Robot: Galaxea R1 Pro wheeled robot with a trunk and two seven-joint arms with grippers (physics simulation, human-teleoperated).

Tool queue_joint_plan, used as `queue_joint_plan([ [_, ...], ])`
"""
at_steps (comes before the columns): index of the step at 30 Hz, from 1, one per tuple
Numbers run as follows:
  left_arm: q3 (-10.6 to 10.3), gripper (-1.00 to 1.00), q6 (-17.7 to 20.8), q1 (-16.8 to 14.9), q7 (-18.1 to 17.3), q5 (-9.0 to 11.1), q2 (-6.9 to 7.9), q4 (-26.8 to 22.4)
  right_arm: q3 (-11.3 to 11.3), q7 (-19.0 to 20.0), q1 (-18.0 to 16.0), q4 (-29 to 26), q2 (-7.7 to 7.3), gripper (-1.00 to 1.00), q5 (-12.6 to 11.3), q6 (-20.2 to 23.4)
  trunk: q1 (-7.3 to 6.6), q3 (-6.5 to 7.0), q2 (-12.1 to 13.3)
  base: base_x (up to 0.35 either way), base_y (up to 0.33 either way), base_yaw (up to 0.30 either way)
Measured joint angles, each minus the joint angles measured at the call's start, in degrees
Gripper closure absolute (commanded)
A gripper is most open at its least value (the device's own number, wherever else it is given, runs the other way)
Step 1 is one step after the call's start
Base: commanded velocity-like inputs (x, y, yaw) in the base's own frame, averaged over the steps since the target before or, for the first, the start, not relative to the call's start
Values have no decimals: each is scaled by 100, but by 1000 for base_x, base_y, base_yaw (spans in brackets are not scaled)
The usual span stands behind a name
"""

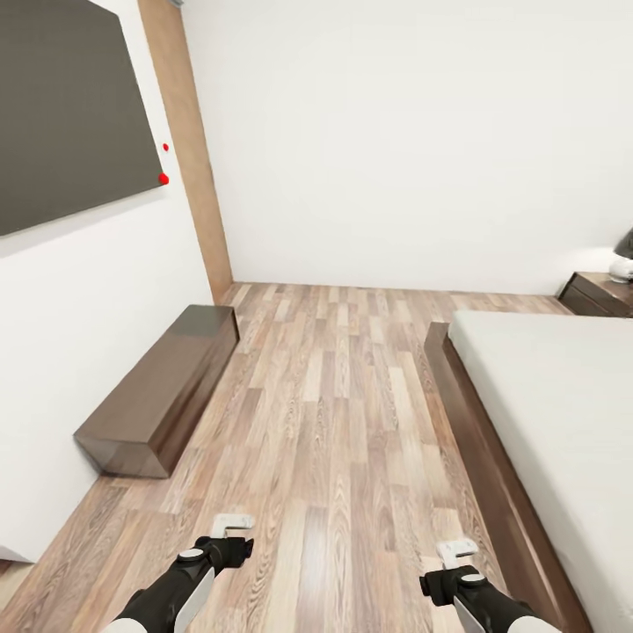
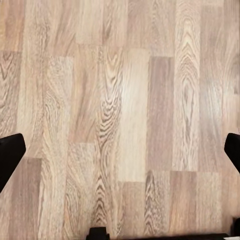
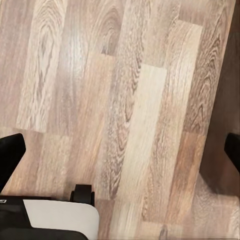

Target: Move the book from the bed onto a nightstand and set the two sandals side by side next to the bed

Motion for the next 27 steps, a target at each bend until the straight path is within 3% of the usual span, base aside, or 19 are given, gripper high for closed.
queue_joint_plan([
  [9, 2, -100, -2, 1, 0, 0, 3, -2, 4, 1, -1, -6, 1, -100, 0, 0, -2, 0, -1, 143, 92, -74],
  [27, 2, -100, -6, 1, 0, 0, 8, -2, 5, 2, -1, -4, 2, -100, 0, 0, -3, 0, -1, 283, 204, -6],
])
